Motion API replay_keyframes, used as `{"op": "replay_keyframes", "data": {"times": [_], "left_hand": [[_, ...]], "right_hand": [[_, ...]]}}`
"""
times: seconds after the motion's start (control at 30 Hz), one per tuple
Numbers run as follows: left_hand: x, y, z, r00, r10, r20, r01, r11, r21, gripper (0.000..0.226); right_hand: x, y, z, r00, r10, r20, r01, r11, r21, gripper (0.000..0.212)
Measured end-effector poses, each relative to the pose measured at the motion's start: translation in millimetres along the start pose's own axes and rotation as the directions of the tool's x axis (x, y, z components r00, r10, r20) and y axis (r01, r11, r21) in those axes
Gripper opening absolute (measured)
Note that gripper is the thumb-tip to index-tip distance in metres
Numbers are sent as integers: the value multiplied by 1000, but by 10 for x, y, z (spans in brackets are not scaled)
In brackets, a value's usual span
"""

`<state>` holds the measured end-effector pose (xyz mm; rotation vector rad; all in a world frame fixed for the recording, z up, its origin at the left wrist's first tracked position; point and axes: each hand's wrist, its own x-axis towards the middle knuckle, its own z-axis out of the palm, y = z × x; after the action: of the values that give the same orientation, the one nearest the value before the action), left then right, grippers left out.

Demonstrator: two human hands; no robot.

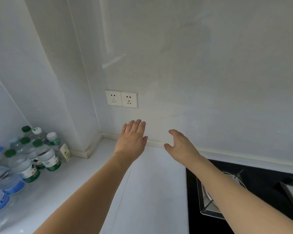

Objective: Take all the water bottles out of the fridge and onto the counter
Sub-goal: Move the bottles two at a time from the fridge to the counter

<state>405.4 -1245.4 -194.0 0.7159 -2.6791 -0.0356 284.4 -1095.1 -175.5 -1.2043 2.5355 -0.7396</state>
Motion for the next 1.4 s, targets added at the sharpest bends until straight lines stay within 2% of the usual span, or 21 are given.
{"op": "replay_keyframes", "data": {"times": [0.27, 0.5, 0.77, 0.87, 0.97, 1.2, 1.4], "left_hand": [[264, 711, 124, 974, 218, 57, -213, 973, -90, 55], [124, 1973, 97, 884, 468, 25, -456, 871, -183, 55], [-420, 4154, -130, 716, 693, -90, -683, 666, -300, 53], [-807, 5061, -201, 621, 771, -144, -768, 562, -307, 53], [-1180, 5753, -239, 556, 813, -172, -809, 483, -334, 53], [-1853, 7096, -423, 396, 894, -208, -875, 300, -379, 54], [-2305, 7920, -435, 240, 944, -228, -904, 132, -406, 51]], "right_hand": [[-600, 476, -473, 966, 238, -107, -234, 971, 44, 60], [-1528, 1114, -1054, 878, 405, -255, -396, 914, 90, 60], [-3229, 2189, -1912, 727, 538, -427, -541, 831, 128, 58], [-4026, 2612, -2174, 644, 606, -467, -614, 773, 157, 60], [-4690, 2940, -2333, 566, 666, -485, -675, 713, 190, 61], [-5956, 3414, -2727, 385, 746, -543, -756, 593, 278, 61], [-6669, 3778, -2822, 248, 797, -550, -791, 495, 360, 59]]}}
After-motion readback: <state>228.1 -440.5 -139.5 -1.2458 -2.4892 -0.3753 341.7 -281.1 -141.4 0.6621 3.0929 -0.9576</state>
